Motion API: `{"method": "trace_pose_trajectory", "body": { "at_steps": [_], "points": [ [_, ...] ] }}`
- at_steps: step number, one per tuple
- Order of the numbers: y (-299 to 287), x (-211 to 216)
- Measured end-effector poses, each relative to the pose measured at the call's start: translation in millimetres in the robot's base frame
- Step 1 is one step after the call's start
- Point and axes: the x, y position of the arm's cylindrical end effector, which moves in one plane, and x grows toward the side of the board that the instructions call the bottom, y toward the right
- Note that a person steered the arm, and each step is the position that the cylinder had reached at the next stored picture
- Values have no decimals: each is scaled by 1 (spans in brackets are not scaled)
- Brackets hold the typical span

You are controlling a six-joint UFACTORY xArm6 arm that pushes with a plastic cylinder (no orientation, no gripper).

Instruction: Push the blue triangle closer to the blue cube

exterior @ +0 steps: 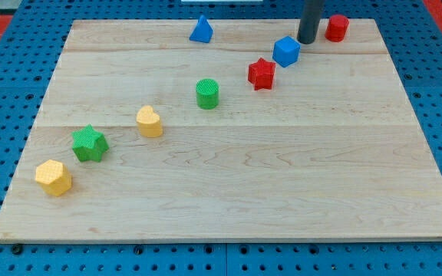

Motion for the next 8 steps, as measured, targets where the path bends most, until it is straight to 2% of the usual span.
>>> {"method": "trace_pose_trajectory", "body": {
  "at_steps": [1,3,4,5,7,8],
  "points": [
    [-51,-12],
    [-195,24],
    [-272,13],
    [-285,-32],
    [-142,-4],
    [-96,-5]
  ]
}}
